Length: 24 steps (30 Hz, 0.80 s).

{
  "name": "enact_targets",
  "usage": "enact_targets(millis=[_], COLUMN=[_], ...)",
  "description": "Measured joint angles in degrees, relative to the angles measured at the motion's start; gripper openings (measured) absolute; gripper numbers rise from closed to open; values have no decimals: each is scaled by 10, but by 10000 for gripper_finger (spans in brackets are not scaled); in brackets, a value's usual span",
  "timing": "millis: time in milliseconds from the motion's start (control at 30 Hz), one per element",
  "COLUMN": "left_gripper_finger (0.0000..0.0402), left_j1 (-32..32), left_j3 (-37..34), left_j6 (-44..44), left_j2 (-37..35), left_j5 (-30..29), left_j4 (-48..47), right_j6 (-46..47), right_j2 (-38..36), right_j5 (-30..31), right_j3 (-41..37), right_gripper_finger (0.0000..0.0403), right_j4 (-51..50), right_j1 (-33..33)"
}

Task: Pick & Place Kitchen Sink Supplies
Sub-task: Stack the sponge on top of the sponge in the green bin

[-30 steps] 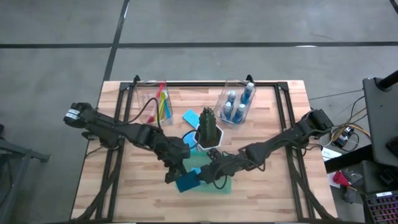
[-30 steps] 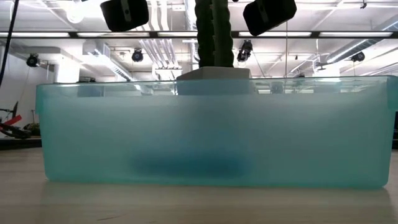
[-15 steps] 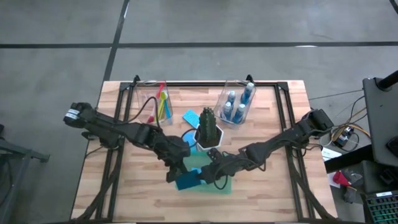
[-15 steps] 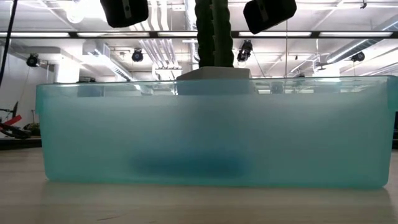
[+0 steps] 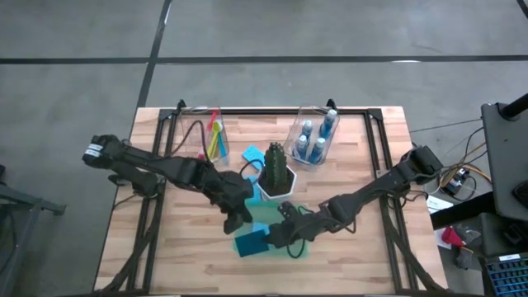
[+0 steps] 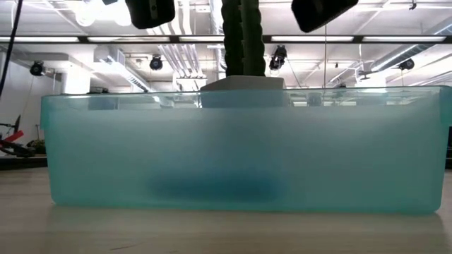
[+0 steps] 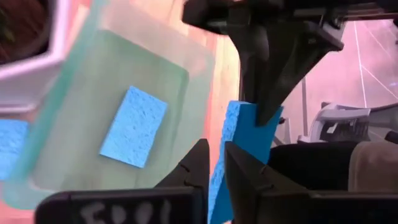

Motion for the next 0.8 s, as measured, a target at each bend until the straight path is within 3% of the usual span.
enact_targets(millis=[233, 533, 800], left_gripper_finger=[67, 65, 65], left_j1=[7, 7, 7], left_j3=[0, -5, -6], left_j6=[76, 128, 149], left_j2=[-64, -174, -244], left_j5=[3, -108, -136], left_j4=[-3, -3, 1], right_j6=[113, 254, 260], right_j2=[0, 0, 19], right_j5=[114, 234, 247], right_j3=[-1, -1, -1], right_gripper_finger=[13, 13, 13], right_j4=[-41, -148, -167], right_j1=[37, 72, 64])
